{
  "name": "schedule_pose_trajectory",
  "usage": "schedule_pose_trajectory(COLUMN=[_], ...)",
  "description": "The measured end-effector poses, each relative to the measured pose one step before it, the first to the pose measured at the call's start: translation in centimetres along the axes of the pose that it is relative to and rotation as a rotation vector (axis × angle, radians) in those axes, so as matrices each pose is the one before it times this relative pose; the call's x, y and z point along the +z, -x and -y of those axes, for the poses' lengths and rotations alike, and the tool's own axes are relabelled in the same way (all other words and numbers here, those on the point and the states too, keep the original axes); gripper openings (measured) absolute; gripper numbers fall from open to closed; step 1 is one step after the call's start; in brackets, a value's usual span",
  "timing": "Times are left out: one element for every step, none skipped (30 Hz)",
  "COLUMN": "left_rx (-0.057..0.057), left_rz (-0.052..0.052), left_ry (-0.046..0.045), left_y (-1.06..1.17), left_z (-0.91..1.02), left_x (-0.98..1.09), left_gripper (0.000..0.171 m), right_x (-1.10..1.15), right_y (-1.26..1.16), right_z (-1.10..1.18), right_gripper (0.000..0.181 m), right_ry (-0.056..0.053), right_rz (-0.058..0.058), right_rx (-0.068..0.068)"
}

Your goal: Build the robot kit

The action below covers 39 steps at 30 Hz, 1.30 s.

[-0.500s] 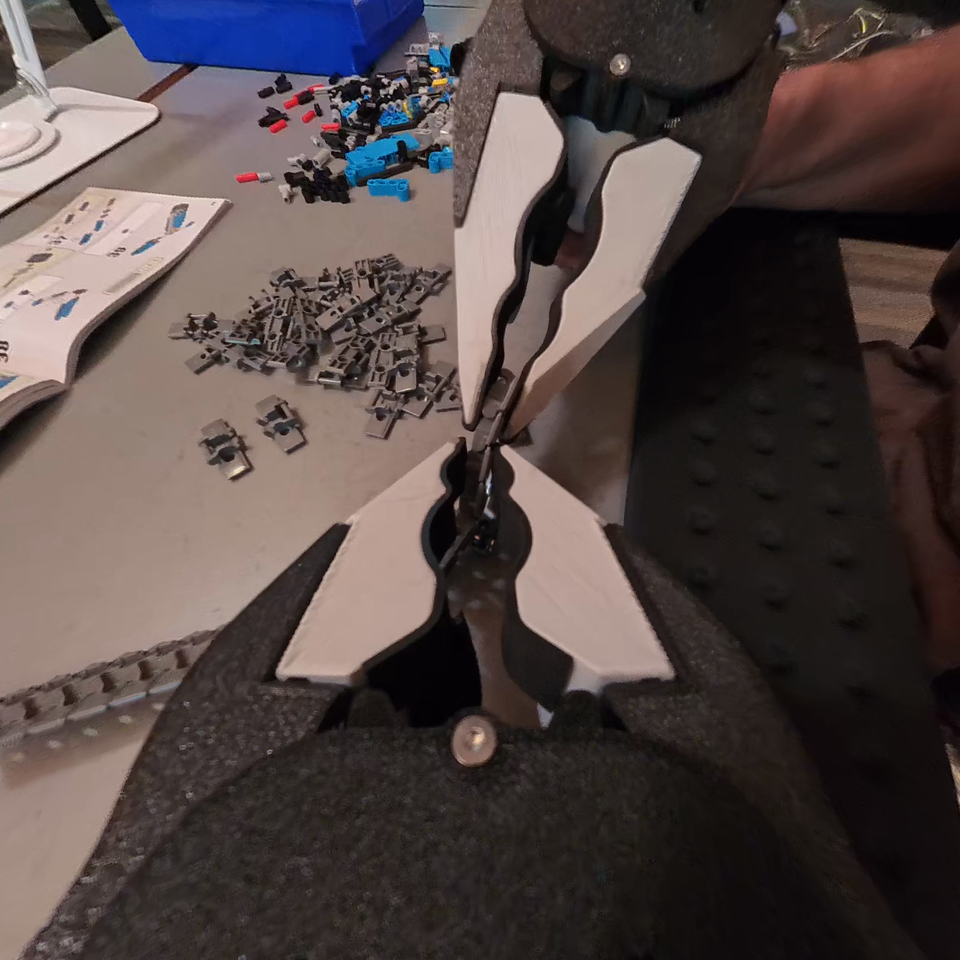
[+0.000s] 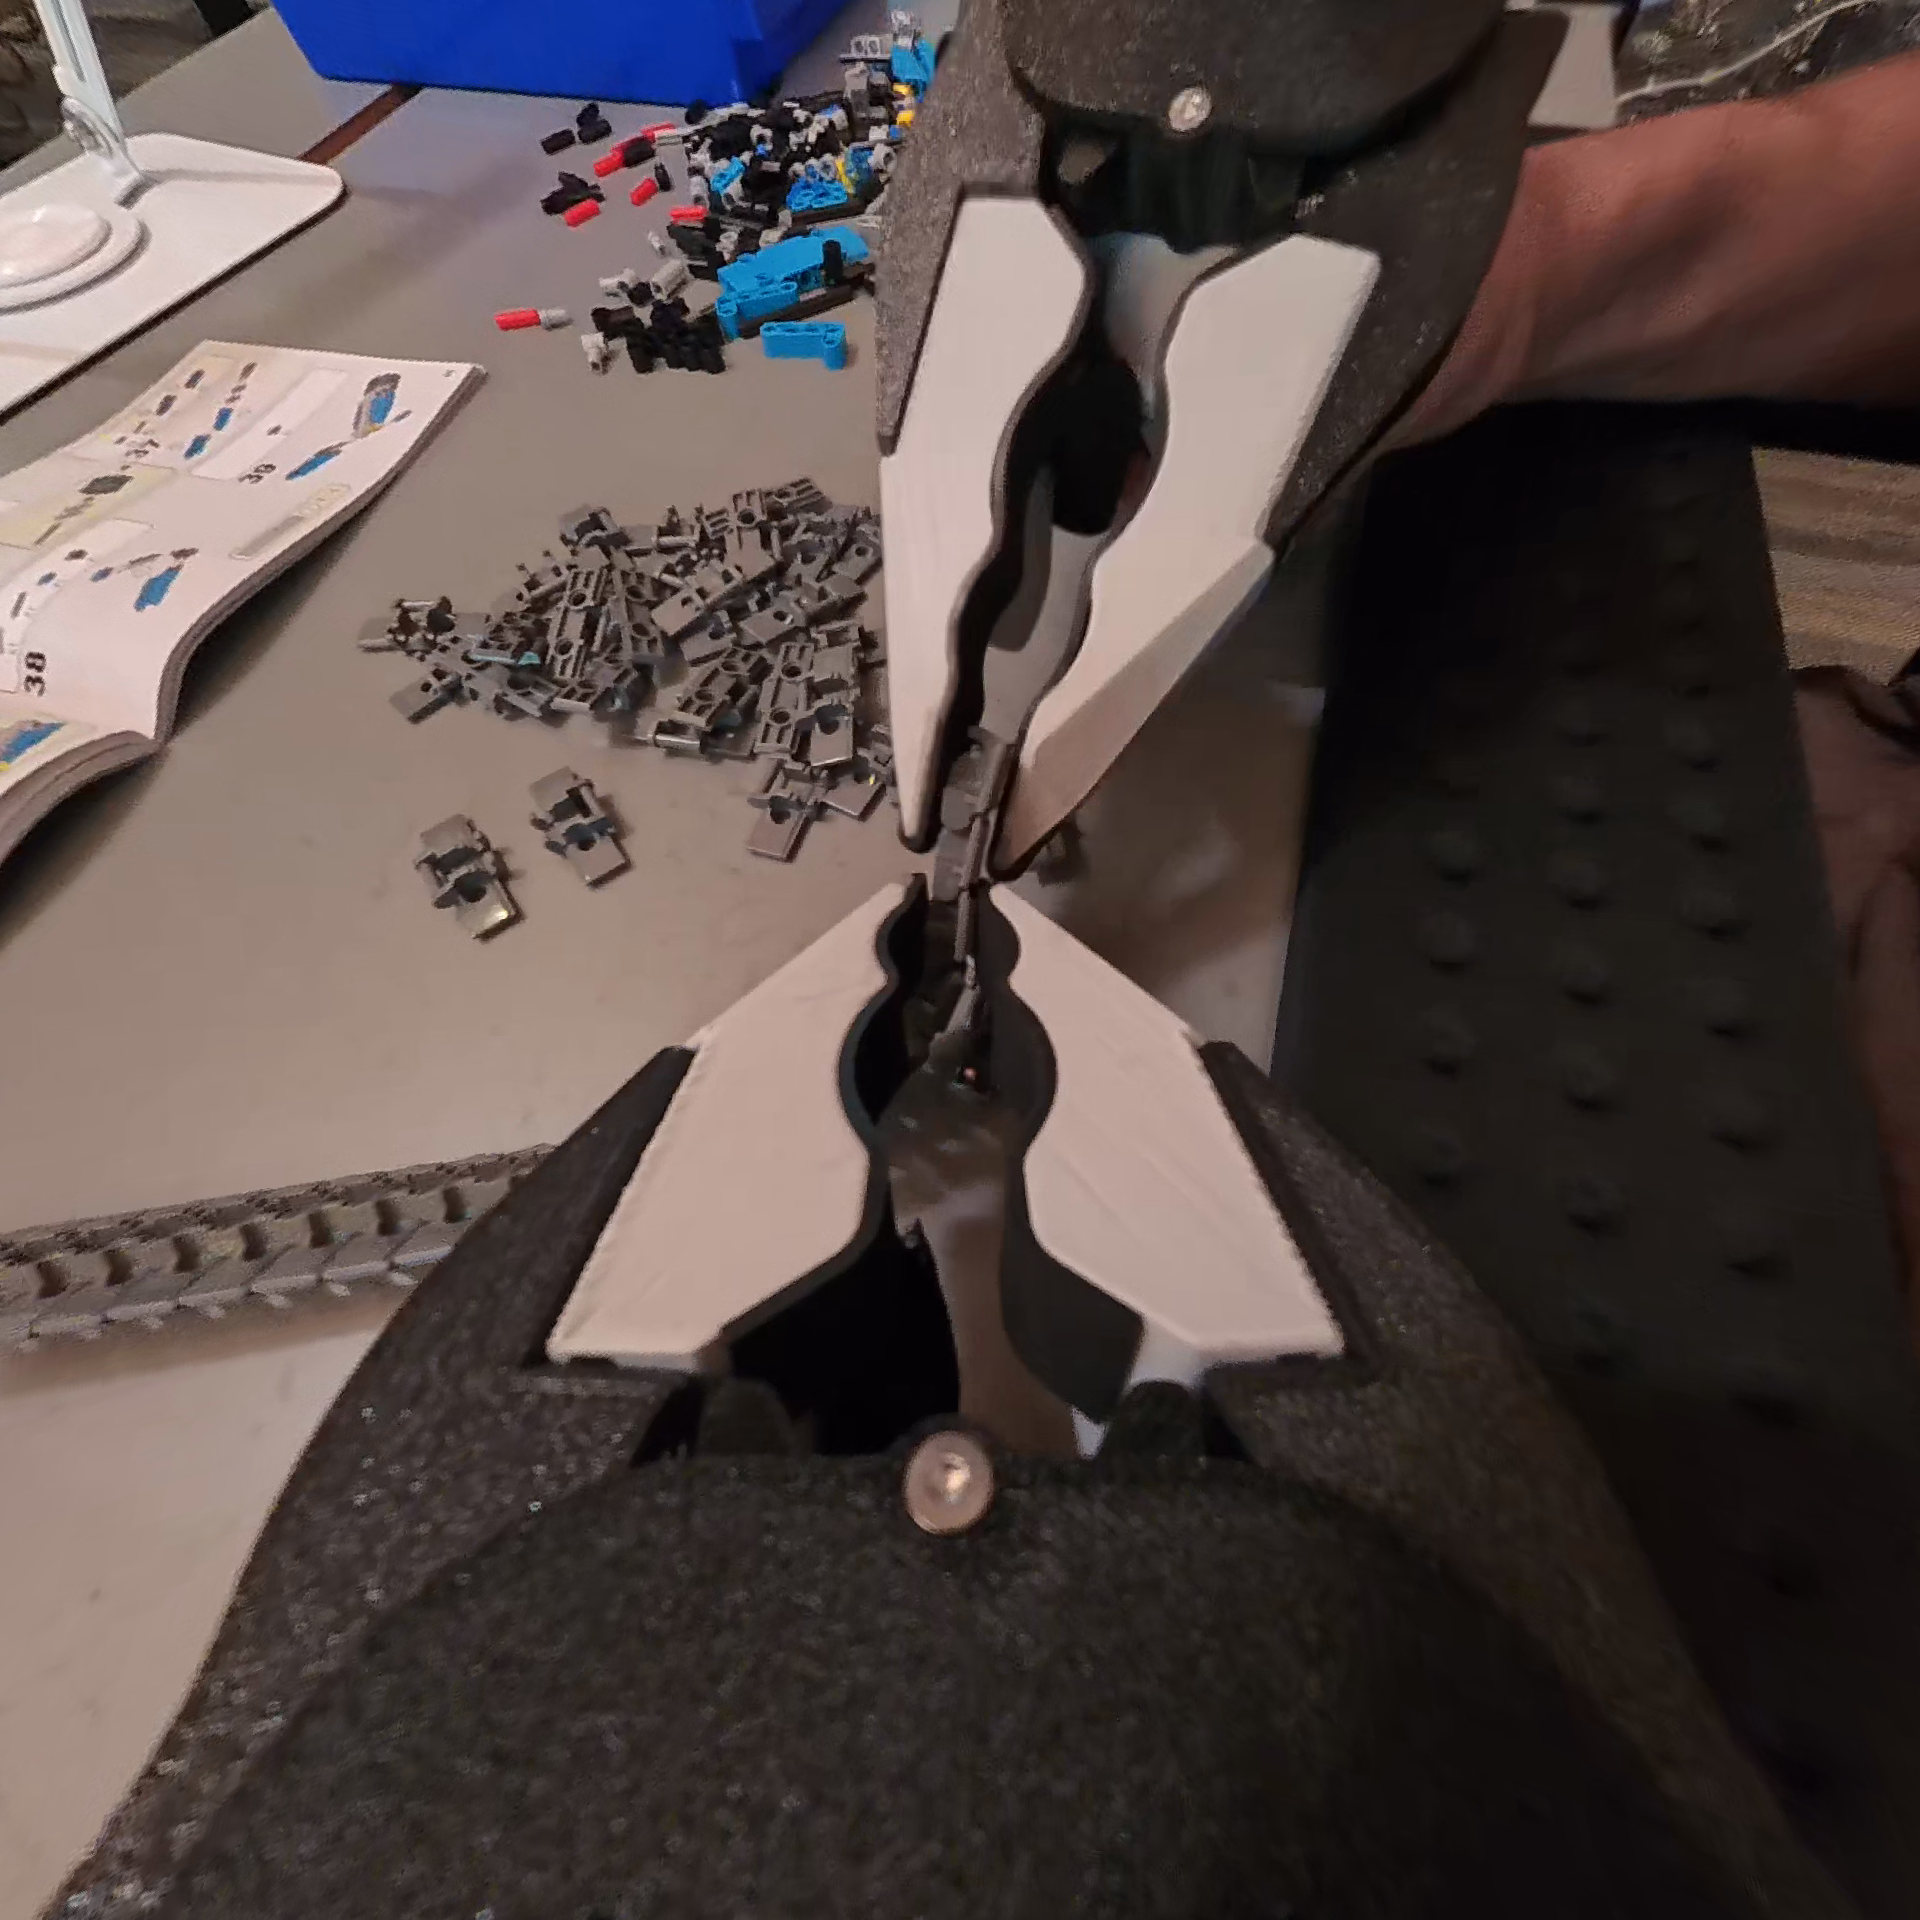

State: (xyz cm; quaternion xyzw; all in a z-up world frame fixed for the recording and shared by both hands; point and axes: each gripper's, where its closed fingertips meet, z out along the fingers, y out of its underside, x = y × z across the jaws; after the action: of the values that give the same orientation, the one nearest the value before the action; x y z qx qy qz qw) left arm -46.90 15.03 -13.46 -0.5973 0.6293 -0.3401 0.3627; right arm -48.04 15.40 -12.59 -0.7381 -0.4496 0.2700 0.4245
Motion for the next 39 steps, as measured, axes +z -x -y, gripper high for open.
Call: schedule_pose_trajectory(left_rx=[-0.0078, -0.0035, 0.0019, 0.0024, 0.0022, -0.0024, -0.0051, -0.0023, 0.001, 0.0076, 0.0098, 0.005, -0.0021, -0.0049, -0.0066, -0.0047, -0.0052, -0.0103, -0.0089, -0.002, 0.0032, 0.0014, 0.0061, 0.0088, -0.0038, -0.0165, -0.0118, -0.0048, -0.0091, -0.0203, -0.0243, -0.0192, -0.0103, -0.0019, 0.0036, 0.006, 0.0029, -0.001, -0.0027], left_rz=[-0.0021, 0.002, -0.001, -0.004, -0.0032, -0.0047, -0.0043, -0.0035, -0.0046, -0.0057, -0.005, -0.0042, -0.0086, -0.0153, -0.0094, 0.0012, 0.0048, 0.0082, -0.0016, 0.0013, 0.0027, -0.0054, 0.0045, 0.0121, 0.0049, -0.002, -0.0036, -0.0014, -0.0016, -0.0103, -0.012, -0.0084, -0.0109, -0.0091, -0.007, -0.0033, -0.0013, -0.0086, -0.0082], left_ry=[-0.00212, -0.00068, 0.00301, 0.00651, 0.00017, -0.00546, -0.00646, -0.00519, -0.00185, 0.00018, 0.00371, 0.00706, 0.00187, -0.00367, -0.00377, -0.00093, 0.00083, -0.00468, -0.00252, 0.00073, 0.00713, 0.0139, 0.0077, -0.00051, -0.00554, -0.00757, -0.00582, -0.00719, -0.01248, -0.01201, -0.01009, -0.01099, -0.00802, -0.00243, 0.00265, 0.0026, -0.0015, -0.00373, -0.00466], left_y=[0.046, 0.084, -0.02, -0.08, -0.058, -0.023, -0.007, -0.007, -0.068, -0.136, -0.159, -0.099, -0.083, -0.14, -0.071, 0.051, 0.119, 0.206, 0.052, 0.023, -0.004, -0.094, -0.017, 0.082, 0.108, 0.153, 0.085, 0.044, 0.075, 0.076, 0.095, 0.099, -0.033, -0.094, -0.148, -0.112, -0.061, -0.133, -0.1], left_z=[0.006, 0.009, -0.033, -0.09, 0.004, 0.067, 0.079, 0.06, 0.029, 0.003, -0.054, -0.087, -0.023, 0.047, 0.053, 0.003, -0.012, 0.048, 0.019, -0.024, -0.097, -0.175, -0.099, 0.013, 0.067, 0.09, 0.078, 0.113, 0.16, 0.139, 0.126, 0.135, 0.099, 0.029, -0.035, -0.032, 0.012, 0.047, 0.059], left_x=[-0.033, -0.009, 0.032, 0.07, 0.007, -0.051, -0.067, -0.063, -0.023, 0.023, 0.041, 0.064, 0.015, -0.017, -0.031, -0.029, -0.026, -0.076, -0.052, -0.01, 0.056, 0.112, 0.078, 0.01, -0.053, -0.047, -0.026, -0.031, -0.108, -0.121, -0.12, -0.131, -0.08, -0.028, 0.029, 0.019, -0.014, -0.028, -0.035], left_gripper=[0.006, 0.006, 0.006, 0.006, 0.006, 0.006, 0.006, 0.006, 0.006, 0.006, 0.006, 0.006, 0.006, 0.006, 0.006, 0.006, 0.006, 0.006, 0.006, 0.007, 0.007, 0.007, 0.008, 0.007, 0.007, 0.006, 0.006, 0.006, 0.006, 0.006, 0.007, 0.007, 0.006, 0.006, 0.006, 0.006, 0.006, 0.006, 0.006], right_x=[-0.114, -0.213, -0.206, -0.168, -0.137, -0.113, -0.077, 0.001, 0.067, 0.097, 0.121, 0.077, 0.0, -0.094, -0.079, 0.032, 0.057, 0.07, 0.055, 0.005, 0.064, 0.116, 0.06, -0.016, -0.04, 0.004, 0.015, -0.01, -0.059, -0.011, 0.029, 0.019, -0.065, -0.085, -0.042, -0.018, -0.022, -0.062, -0.078], right_y=[-0.056, -0.185, 0.024, -0.044, -0.018, 0.079, -0.01, 0.001, 0.061, 0.078, 0.09, 0.079, 0.094, 0.189, 0.159, 0.027, -0.003, -0.124, -0.004, 0.218, 0.166, 0.308, 0.144, -0.146, -0.262, -0.365, -0.376, -0.157, -0.122, -0.139, -0.071, 0.19, 0.217, 0.024, 0.123, 0.098, -0.013, 0.051, 0.076], right_z=[0.1, 0.095, 0.037, -0.124, -0.078, 0.133, 0.185, 0.118, -0.046, -0.128, -0.124, -0.11, -0.094, 0.003, 0.007, 0.012, -0.023, 0.09, 0.068, -0.083, -0.139, -0.324, -0.199, 0.018, 0.151, 0.225, 0.251, 0.221, 0.241, 0.271, 0.22, 0.254, 0.161, -0.006, -0.038, -0.067, -0.018, 0.027, 0.045], right_gripper=[0.012, 0.014, 0.015, 0.013, 0.013, 0.014, 0.014, 0.014, 0.014, 0.014, 0.012, 0.01, 0.01, 0.009, 0.009, 0.008, 0.008, 0.008, 0.008, 0.007, 0.007, 0.007, 0.007, 0.007, 0.007, 0.007, 0.007, 0.008, 0.008, 0.008, 0.009, 0.018, 0.023, 0.022, 0.022, 0.021, 0.02, 0.019, 0.019], right_ry=[-0.0134, -0.0062, -0.0047, 0.0011, -0.0017, -0.0087, -0.0094, -0.0065, 0.003, 0.0081, 0.0082, 0.009, 0.0049, -0.003, -0.0026, -0.0023, 0.0041, -0.0015, -0.0032, 0.0043, 0.0062, 0.0151, 0.0062, 0.0032, 0.0001, -0.0105, -0.0195, -0.0159, -0.0144, -0.0169, -0.0149, -0.0157, -0.0088, -0.0029, -0.0019, 0.0019, -0.0005, -0.0032, -0.003], right_rz=[0.0075, -0.0091, -0.0008, -0.0057, -0.0038, 0.002, -0.0049, -0.0048, -0.0014, 0.0012, 0.0012, 0.002, 0.0083, 0.0198, 0.0207, 0.0083, 0.0012, -0.0159, -0.0084, 0.0121, 0.009, 0.0197, 0.0104, -0.0082, -0.0149, -0.0144, -0.0078, 0.0079, 0.0046, -0.0001, 0.0021, 0.018, 0.0199, 0.0073, 0.0126, 0.0099, 0.0016, 0.0045, 0.0037], right_rx=[0.0123, -0.0075, -0.0141, -0.0114, -0.0077, -0.0059, -0.008, -0.0105, -0.0115, -0.0121, -0.0103, -0.01, -0.0047, 0.0094, 0.0172, 0.0179, 0.0025, -0.0005, -0.0098, -0.0071, -0.0005, 0.0046, 0.0036, -0.0066, -0.0068, 0.0155, 0.0354, 0.0275, 0.0097, 0.0071, 0.0167, 0.0207, 0.011, 0.0011, 0.0073, 0.0101, 0.002, -0.0048, -0.0058])
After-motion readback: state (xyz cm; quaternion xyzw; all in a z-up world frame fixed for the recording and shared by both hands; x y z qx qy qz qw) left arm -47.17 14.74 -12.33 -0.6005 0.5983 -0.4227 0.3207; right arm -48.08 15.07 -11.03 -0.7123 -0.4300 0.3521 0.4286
